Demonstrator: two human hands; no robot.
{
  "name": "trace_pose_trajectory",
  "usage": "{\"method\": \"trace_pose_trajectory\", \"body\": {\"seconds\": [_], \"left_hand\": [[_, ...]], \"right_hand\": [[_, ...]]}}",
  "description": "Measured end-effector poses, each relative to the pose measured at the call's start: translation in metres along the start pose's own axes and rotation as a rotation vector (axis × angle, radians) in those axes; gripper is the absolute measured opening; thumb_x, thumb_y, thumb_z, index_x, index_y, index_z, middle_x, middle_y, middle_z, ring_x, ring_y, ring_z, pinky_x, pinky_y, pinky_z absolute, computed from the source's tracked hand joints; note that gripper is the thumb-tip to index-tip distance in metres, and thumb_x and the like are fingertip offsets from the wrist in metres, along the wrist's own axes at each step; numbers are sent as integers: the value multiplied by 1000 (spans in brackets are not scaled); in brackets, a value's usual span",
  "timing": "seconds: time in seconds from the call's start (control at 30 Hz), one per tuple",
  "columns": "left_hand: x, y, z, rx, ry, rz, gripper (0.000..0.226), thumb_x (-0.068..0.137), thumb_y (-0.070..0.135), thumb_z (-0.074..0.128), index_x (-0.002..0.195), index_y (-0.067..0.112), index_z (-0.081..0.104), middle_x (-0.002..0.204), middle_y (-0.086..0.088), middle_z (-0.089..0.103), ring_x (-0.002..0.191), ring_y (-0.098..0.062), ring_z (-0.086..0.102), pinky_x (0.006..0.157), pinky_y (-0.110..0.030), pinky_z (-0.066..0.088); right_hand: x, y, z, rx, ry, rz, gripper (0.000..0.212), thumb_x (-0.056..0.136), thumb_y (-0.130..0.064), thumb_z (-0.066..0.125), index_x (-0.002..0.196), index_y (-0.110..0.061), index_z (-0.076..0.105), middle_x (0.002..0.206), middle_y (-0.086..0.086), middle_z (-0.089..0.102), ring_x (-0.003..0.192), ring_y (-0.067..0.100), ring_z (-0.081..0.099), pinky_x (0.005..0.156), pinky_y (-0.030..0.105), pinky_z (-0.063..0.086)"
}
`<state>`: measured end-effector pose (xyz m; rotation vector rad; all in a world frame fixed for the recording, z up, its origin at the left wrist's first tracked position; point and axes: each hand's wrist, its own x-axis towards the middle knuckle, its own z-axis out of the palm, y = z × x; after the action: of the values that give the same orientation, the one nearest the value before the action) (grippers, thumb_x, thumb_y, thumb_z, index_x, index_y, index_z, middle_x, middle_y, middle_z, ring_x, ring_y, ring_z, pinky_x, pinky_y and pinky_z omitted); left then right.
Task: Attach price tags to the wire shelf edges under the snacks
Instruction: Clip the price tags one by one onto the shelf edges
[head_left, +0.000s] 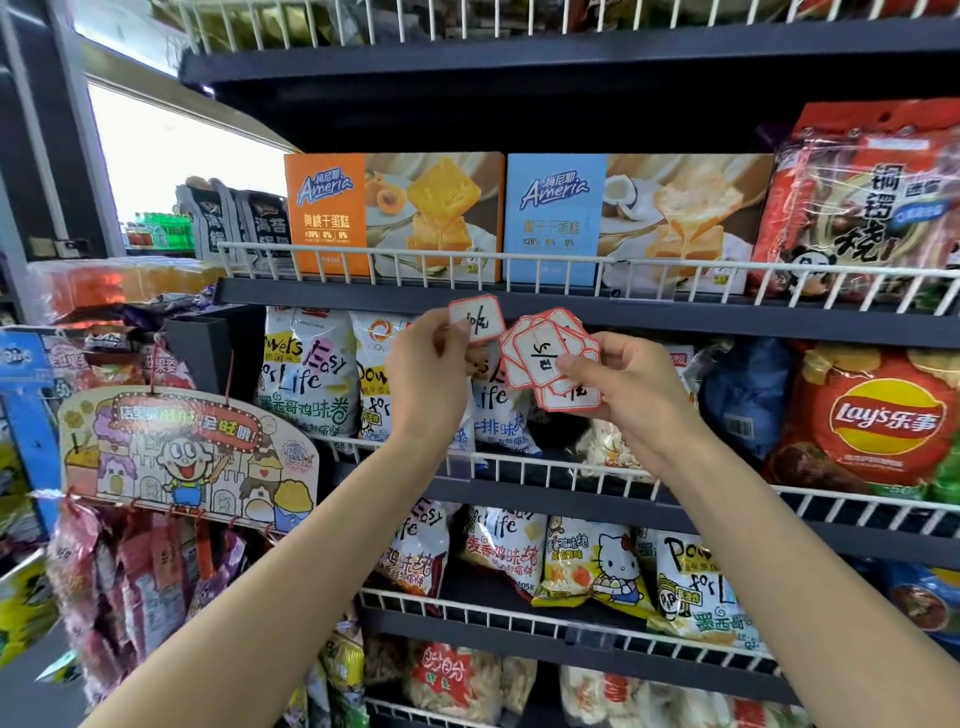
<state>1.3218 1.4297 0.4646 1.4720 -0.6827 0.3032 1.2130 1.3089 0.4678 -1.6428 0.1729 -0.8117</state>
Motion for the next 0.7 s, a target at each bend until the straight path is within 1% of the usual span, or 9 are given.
{"method": "trace_pose_trajectory", "body": {"seconds": [0.1, 0.17, 0.23, 0.33, 0.37, 0.47, 0.53, 0.63, 0.7], "left_hand": [[-5, 4, 2, 66, -97, 37, 14, 96, 13, 49, 98, 12, 63, 83, -8, 72, 76, -20, 68, 77, -43, 57], [-6, 5, 1, 79, -79, 52, 15, 97, 13, 47, 99, 13, 62, 86, -8, 71, 78, -21, 68, 78, -43, 57], [-5, 7, -1, 44, -93, 3, 17, 97, 12, 45, 99, 12, 62, 83, -5, 70, 77, -20, 68, 77, -39, 57], [-11, 14, 0, -125, -246, -110, 24, 100, 13, 40, 91, 13, 62, 76, 0, 66, 69, -11, 63, 64, -20, 55], [-13, 16, 1, -162, -283, -127, 25, 100, 16, 39, 90, 14, 61, 77, -2, 65, 69, -11, 62, 61, -18, 54], [-14, 13, 2, -108, -338, -69, 17, 97, 26, 49, 97, 14, 61, 87, -6, 70, 78, -19, 68, 72, -29, 58], [-12, 10, 2, -40, -330, -30, 15, 91, 23, 60, 101, 13, 57, 89, -6, 73, 79, -21, 70, 75, -35, 58], [-12, 11, 2, -59, -285, -62, 11, 91, 21, 59, 88, 12, 53, 79, -6, 71, 68, -15, 69, 64, -28, 58], [-10, 11, 2, -44, -265, -65, 21, 95, 24, 53, 80, 9, 55, 76, -5, 69, 65, -12, 68, 58, -21, 56]], "right_hand": [[0, -1, 3, -25, 11, -30, 11, 85, -5, 65, 92, -14, 64, 87, 3, 71, 75, 14, 70, 60, 27, 58], [-1, -2, 4, -46, 7, -54, 11, 85, -5, 65, 90, -15, 64, 87, 3, 72, 76, 14, 70, 59, 26, 57], [-1, -3, 4, -68, 6, -73, 12, 85, -5, 65, 88, -17, 64, 87, 3, 72, 75, 13, 70, 59, 25, 56], [0, -3, 3, -162, 3, -106, 14, 85, -6, 65, 87, -20, 62, 89, 3, 72, 78, 14, 70, 67, 30, 58], [0, -3, 3, -197, -2, -116, 15, 85, -6, 65, 88, -20, 61, 90, 3, 72, 78, 14, 70, 68, 31, 58], [1, -5, 4, -268, -21, -135, 16, 85, -7, 67, 92, -18, 58, 87, 2, 72, 74, 13, 70, 66, 29, 58], [1, -6, 3, -280, -23, -139, 16, 83, -8, 69, 93, -16, 59, 84, 3, 72, 73, 14, 71, 67, 30, 58], [0, -7, 2, -212, -9, -131, 17, 79, -10, 73, 89, -16, 61, 84, 6, 73, 74, 18, 71, 69, 33, 58], [-1, -6, 1, -139, 6, -115, 17, 78, -9, 73, 86, -18, 61, 86, 5, 73, 77, 19, 71, 71, 34, 58]]}}
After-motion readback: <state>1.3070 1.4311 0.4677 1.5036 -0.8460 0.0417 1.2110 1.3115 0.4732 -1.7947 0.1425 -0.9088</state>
